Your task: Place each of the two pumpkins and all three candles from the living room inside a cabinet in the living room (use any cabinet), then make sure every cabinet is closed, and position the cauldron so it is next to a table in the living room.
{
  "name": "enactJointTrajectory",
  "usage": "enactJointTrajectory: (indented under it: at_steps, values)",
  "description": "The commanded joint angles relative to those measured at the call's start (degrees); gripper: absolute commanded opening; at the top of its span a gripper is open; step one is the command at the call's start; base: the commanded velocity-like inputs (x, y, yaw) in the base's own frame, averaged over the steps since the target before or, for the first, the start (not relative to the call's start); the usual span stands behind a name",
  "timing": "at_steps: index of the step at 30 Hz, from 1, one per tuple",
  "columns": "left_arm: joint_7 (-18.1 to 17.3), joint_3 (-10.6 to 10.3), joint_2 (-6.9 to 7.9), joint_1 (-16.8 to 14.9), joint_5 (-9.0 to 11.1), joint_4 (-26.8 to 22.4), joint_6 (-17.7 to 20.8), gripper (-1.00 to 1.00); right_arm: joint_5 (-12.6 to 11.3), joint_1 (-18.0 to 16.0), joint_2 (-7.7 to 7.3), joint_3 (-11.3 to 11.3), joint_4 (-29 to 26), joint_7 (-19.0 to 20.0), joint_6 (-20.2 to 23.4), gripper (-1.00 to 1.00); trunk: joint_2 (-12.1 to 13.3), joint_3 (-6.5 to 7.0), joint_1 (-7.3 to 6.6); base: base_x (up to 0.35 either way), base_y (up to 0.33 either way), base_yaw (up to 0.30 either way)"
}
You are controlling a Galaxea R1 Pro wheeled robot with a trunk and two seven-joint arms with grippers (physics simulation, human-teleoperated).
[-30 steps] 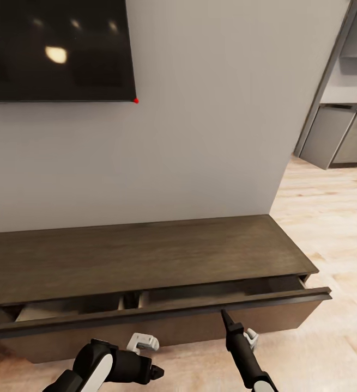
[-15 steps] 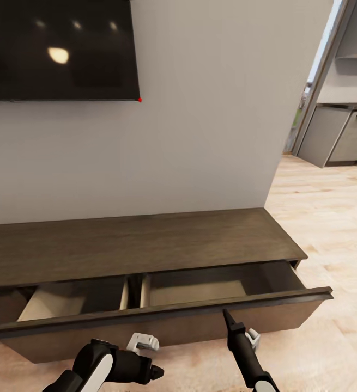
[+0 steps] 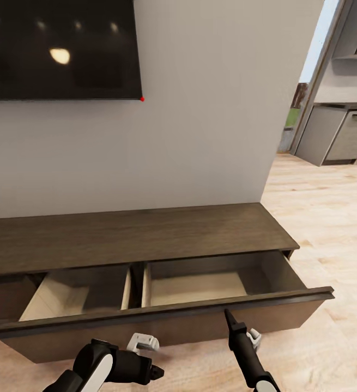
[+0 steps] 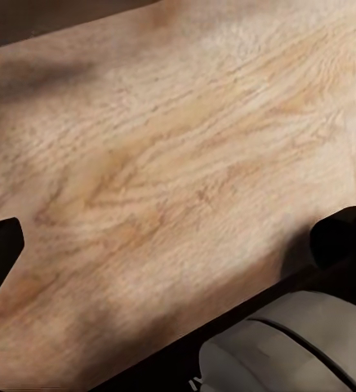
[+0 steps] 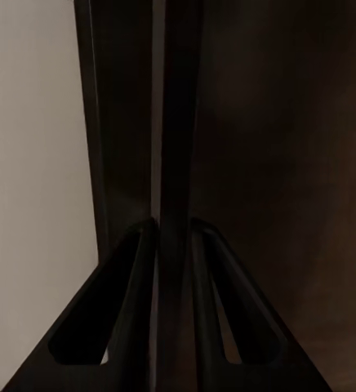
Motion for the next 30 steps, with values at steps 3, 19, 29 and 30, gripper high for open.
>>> enactJointTrajectory:
  at_steps: [3, 19, 29, 30]
  values:
    - [-0.33, -0.06, 0.04, -0.05, -0.35, -0.03, 0.14, 1.0, -0.15, 0.0, 0.02, 2.43, 0.05, 0.54, 0.52, -1.0, -0.02, -0.05, -0.03, -0.168, 0.0, 0.0]
    - [-0.33, -0.25, 0.03, -0.06, -0.27, -0.03, 0.12, 1.0, -0.16, -0.01, 0.02, 2.43, 0.06, 0.54, 0.52, -1.0, -0.02, -0.05, -0.03, -0.064, 0.0, 0.0]
    - [-0.33, -0.15, 0.04, -0.06, -0.31, -0.03, 0.11, 1.0, -0.19, 0.0, 0.02, 2.43, 0.06, 0.54, 0.52, -1.0, -0.02, -0.05, -0.03, -0.051, 0.0, 0.0]
    - [-0.33, -0.19, 0.04, -0.06, -0.29, -0.03, 0.13, 1.0, -0.2, 0.0, 0.02, 2.43, 0.06, 0.54, 0.52, -1.0, -0.02, -0.05, -0.03, -0.109, 0.0, 0.0]
